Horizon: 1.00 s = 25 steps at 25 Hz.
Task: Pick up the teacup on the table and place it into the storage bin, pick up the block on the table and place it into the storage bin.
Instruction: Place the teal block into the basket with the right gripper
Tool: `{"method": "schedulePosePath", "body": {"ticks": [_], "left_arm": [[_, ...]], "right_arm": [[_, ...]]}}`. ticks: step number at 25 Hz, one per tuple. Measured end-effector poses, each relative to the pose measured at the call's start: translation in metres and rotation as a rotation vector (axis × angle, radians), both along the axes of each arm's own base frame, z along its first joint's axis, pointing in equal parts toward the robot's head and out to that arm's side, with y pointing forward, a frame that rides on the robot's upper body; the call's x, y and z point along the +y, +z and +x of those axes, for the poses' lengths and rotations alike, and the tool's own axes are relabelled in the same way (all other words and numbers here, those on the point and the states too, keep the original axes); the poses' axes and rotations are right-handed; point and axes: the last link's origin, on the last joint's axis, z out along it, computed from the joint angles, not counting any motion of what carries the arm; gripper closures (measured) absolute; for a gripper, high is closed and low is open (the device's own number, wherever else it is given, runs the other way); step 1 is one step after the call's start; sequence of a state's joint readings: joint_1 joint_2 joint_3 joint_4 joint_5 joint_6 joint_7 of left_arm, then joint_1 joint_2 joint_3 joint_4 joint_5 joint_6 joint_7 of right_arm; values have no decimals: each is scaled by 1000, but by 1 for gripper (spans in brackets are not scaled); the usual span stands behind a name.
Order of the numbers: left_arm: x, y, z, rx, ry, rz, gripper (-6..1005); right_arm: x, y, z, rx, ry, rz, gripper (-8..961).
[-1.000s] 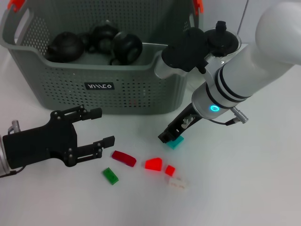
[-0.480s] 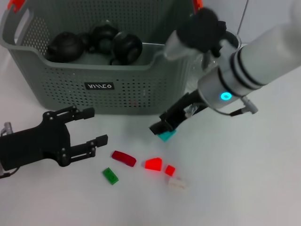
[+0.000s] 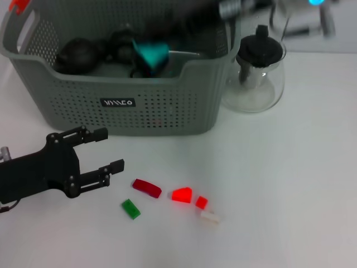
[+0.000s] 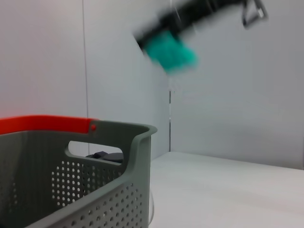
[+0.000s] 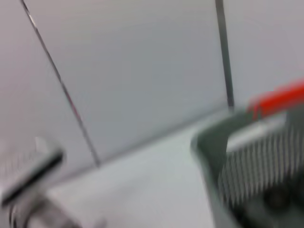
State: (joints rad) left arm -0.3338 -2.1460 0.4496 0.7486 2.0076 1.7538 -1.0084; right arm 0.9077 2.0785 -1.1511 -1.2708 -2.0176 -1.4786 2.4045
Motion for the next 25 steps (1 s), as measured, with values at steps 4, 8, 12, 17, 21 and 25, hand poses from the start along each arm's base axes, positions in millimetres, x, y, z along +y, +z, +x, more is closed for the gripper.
{"method": "schedulePosePath", "body": {"ticks": [4, 8, 12, 17, 21, 25], "left_arm": [[1, 0, 2, -1, -7, -3, 311], [2, 0, 2, -3, -7, 1, 311], [1, 0, 2, -4, -7, 2, 312], [2, 1, 2, -5, -5, -1, 312], [2, 1, 3, -1, -10, -3, 312], [3, 1, 3, -1, -11, -5, 312]], "right_arm": [[28, 13, -27, -12, 18, 78, 526], [57, -7, -24, -133, -7, 141, 525], [69, -37, -5, -210, -20, 139, 525], [70, -64, 11, -264, -18, 153, 524], [72, -71, 18, -299, -17, 185, 524], [75, -69, 21, -311, -29, 221, 521]]}}
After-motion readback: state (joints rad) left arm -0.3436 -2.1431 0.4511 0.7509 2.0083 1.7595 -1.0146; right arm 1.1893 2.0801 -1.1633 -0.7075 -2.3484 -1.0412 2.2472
